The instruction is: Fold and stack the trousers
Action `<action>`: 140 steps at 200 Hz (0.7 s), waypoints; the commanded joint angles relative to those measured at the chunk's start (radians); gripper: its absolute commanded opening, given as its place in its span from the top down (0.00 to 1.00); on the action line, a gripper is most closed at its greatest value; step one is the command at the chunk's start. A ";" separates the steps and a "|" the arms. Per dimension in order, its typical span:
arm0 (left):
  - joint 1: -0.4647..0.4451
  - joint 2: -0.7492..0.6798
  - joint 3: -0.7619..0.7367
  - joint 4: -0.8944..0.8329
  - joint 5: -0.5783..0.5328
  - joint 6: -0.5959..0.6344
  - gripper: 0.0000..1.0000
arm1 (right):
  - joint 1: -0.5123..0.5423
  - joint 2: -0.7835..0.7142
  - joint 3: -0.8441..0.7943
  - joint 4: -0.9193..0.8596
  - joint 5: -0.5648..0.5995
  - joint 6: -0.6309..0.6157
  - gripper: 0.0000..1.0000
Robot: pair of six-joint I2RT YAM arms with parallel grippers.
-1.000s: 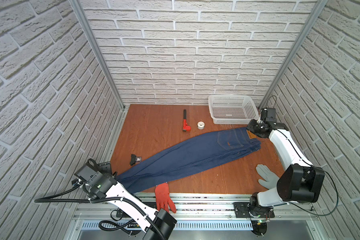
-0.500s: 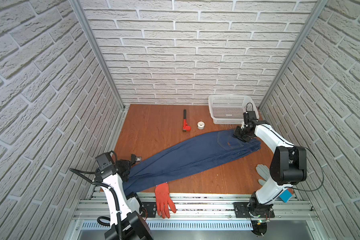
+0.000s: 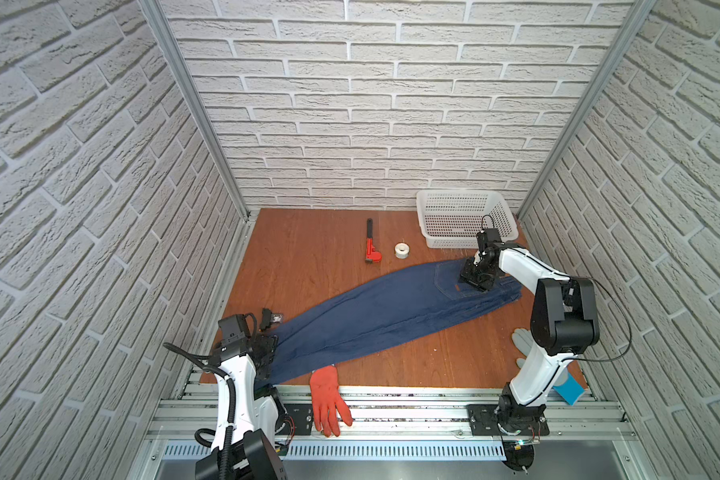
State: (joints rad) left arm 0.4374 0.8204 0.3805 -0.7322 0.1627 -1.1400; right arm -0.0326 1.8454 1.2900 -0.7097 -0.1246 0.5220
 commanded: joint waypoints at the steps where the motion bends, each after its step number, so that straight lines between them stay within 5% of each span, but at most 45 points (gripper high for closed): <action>1: -0.002 0.038 -0.027 0.087 -0.117 -0.021 0.26 | 0.005 0.007 -0.016 -0.013 0.037 0.030 0.57; 51: 0.003 0.337 0.082 0.281 -0.146 0.031 0.27 | 0.002 0.009 -0.056 -0.059 0.095 0.066 0.57; 95: -0.004 0.689 0.282 0.408 -0.045 0.104 0.27 | 0.000 -0.019 -0.141 -0.056 0.122 0.117 0.57; 140: -0.052 0.891 0.484 0.424 0.008 0.160 0.28 | -0.004 -0.130 -0.262 -0.023 0.180 0.194 0.57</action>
State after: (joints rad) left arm 0.4084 1.5810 0.8402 -0.3794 0.1665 -1.0416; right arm -0.0269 1.7649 1.0954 -0.7105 -0.0402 0.6521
